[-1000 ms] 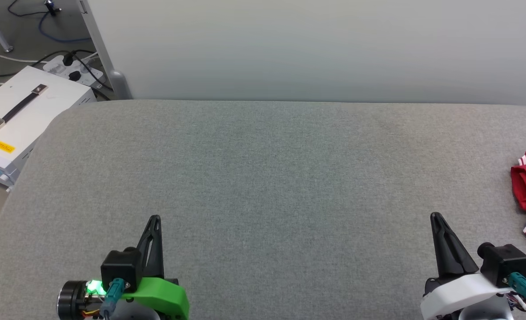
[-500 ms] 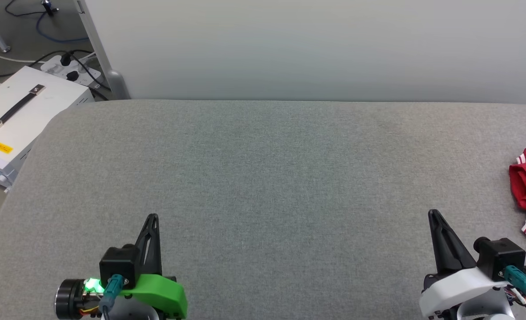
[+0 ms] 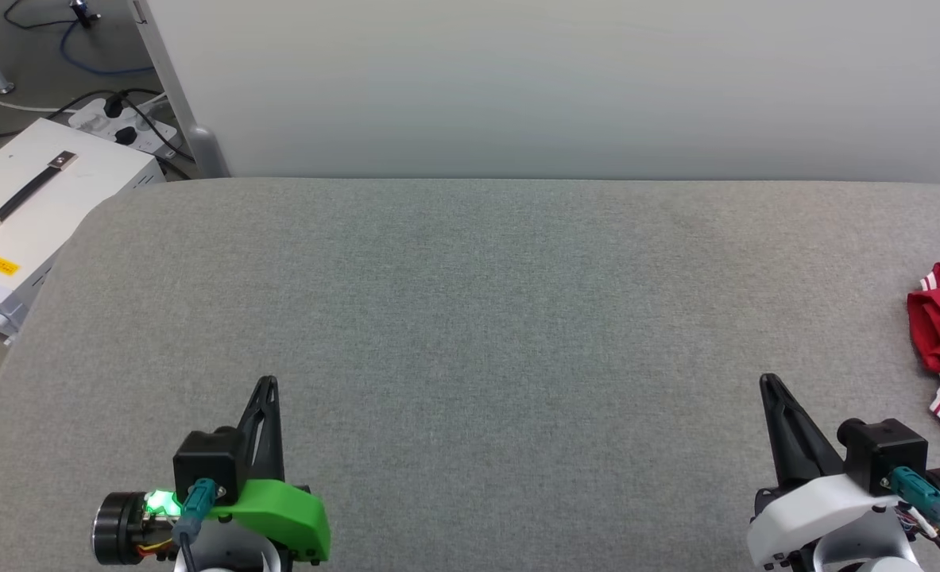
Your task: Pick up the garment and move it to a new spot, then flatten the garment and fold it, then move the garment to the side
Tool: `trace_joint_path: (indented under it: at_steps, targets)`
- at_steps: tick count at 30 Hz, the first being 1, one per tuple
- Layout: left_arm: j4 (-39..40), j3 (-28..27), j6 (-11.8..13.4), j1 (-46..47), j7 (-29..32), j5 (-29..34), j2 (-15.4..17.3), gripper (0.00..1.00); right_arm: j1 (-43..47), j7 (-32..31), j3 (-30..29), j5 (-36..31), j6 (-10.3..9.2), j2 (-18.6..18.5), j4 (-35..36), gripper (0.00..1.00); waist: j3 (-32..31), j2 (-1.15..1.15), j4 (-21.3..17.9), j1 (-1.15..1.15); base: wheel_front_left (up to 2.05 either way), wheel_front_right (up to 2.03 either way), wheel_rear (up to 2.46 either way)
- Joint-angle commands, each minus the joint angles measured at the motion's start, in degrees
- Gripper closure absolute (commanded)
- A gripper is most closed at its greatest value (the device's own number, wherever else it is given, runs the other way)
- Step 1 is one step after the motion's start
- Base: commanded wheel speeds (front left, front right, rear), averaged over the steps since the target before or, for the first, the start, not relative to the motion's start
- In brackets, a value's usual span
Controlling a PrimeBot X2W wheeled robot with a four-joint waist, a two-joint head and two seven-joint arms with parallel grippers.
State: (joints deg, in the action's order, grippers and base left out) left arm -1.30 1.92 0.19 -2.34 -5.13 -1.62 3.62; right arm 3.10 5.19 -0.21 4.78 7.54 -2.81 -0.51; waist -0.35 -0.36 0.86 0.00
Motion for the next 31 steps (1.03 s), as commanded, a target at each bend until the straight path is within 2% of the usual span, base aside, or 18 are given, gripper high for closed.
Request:
trace_joint_path:
  at_steps: [1, 31]
  targets:
    - [0.3, -0.2, -0.1, 1.0, 0.3, 0.5, -0.2, 1.00, -1.2, -0.4, 0.0, -0.6, -0.04, -0.1, 0.2, 1.00, 0.0, 0.24, 0.0, 0.00, 0.00, 0.00, 0.00]
    - [1.0, -1.4, -0.2, 2.0, 3.8, 1.3, -0.6, 1.00, -2.6, -3.9, 0.2, -3.6, -0.05, -0.1, 0.4, 1.00, 0.3, 0.32, -0.6, 0.00, 0.00, 0.00, 0.00]
